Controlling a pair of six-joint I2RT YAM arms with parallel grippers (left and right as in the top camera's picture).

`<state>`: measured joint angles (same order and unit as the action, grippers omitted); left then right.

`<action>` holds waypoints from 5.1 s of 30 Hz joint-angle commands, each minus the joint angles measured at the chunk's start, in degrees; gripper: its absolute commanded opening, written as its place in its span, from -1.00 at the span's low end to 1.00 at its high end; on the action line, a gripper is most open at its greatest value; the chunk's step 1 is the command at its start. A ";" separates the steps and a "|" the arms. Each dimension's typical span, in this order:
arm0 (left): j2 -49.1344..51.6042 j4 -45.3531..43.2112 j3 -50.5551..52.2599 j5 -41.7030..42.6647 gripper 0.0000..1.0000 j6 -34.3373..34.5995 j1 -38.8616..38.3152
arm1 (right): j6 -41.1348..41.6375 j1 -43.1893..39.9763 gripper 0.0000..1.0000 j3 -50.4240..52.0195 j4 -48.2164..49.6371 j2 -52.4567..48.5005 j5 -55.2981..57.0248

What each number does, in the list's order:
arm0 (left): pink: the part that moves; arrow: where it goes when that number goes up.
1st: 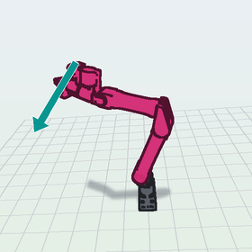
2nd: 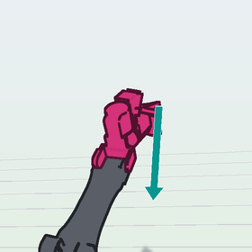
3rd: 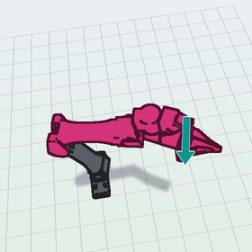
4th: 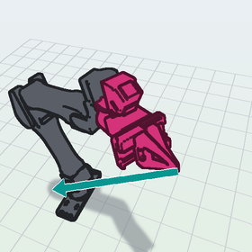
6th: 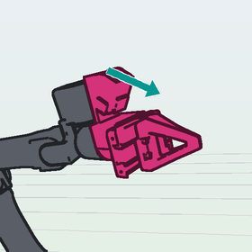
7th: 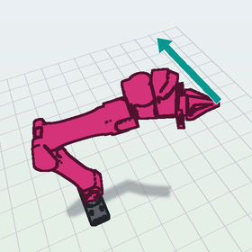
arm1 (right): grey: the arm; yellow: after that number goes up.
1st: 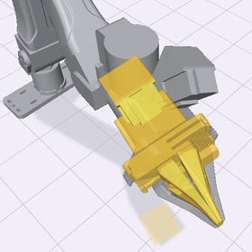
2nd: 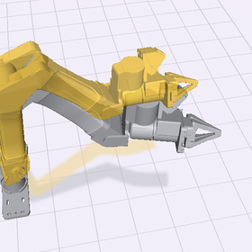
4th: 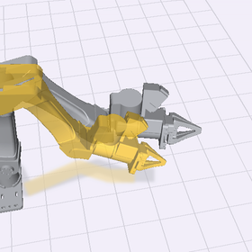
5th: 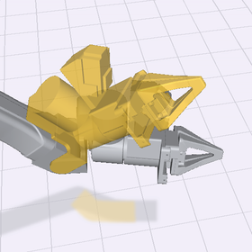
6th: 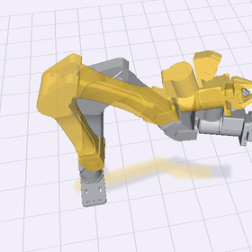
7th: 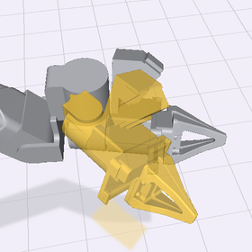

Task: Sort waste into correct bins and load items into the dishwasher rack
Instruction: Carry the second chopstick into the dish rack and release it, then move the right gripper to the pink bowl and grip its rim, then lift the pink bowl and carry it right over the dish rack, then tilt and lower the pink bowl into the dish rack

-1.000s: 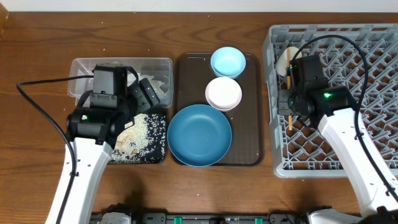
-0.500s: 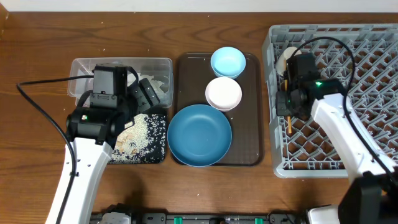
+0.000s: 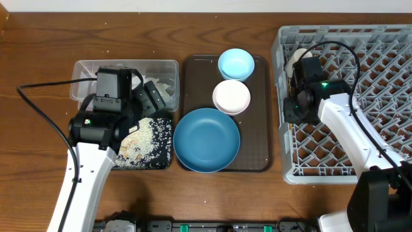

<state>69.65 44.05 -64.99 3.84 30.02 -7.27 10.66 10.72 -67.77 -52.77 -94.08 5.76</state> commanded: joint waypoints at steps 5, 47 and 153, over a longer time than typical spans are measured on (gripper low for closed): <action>-0.42 0.02 -1.25 -1.11 0.82 -0.13 0.20 | -0.28 -0.11 -0.72 -1.05 -1.20 0.72 -2.19; -0.42 0.02 -1.25 -1.11 0.82 -0.13 0.20 | 10.54 26.56 -0.33 -13.05 26.75 -22.97 -1.68; -0.42 0.02 -1.25 -1.11 0.83 -0.13 0.20 | -10.58 -28.57 -0.98 17.07 42.93 -0.94 -95.12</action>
<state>69.65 44.05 -64.99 3.84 30.02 -7.27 2.11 -16.49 -51.29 -9.78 -92.82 -84.73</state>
